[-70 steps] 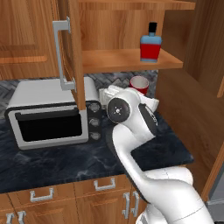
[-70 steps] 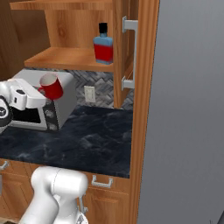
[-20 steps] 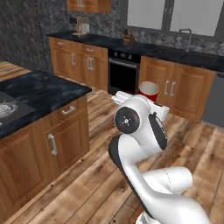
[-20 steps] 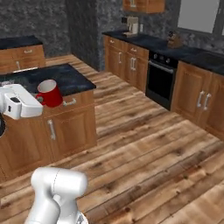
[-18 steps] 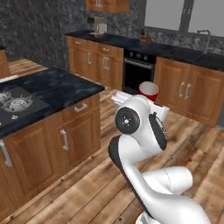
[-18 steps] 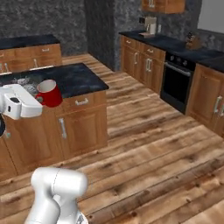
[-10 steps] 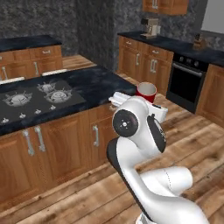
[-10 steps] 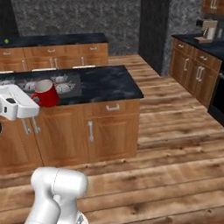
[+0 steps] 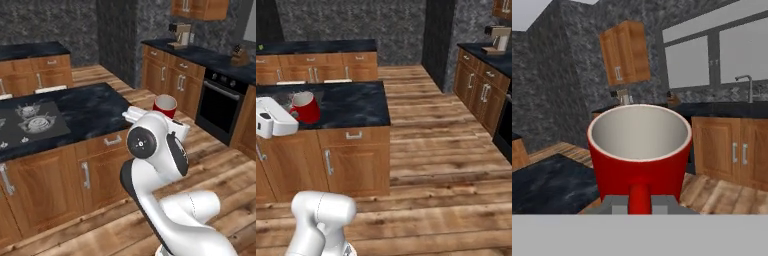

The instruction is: Open the cabinet directly in front. Then move the liquor and the mug to the dining counter with the jar on it.

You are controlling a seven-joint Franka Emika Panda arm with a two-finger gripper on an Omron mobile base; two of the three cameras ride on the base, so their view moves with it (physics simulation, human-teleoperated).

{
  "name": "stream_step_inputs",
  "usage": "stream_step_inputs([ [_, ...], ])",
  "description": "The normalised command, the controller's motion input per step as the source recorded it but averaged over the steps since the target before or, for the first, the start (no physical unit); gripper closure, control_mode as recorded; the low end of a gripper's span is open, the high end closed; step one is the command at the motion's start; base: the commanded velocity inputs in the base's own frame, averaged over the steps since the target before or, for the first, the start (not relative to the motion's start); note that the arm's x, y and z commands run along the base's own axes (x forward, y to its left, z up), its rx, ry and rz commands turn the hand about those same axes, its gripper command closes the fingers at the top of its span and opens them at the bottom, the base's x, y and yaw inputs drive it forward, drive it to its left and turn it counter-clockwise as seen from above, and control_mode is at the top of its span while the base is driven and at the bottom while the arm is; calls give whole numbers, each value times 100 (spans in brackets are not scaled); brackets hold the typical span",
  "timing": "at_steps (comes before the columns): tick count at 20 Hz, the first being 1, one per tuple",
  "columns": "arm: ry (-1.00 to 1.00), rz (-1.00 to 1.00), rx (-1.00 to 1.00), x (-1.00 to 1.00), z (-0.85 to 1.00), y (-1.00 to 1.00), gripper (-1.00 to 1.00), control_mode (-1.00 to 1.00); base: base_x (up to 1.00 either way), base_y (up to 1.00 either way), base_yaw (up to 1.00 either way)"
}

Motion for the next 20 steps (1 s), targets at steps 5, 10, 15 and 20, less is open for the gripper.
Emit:
stream_step_inputs([
  [5,0,0,0,0,0,0,100,100,83,-100,11],
  [10,0,0,0,0,0,0,100,100,96,-100,9],
  [15,0,0,0,0,0,0,100,100,100,-100,10],
  [20,0,0,0,0,0,0,100,100,97,-100,10],
])
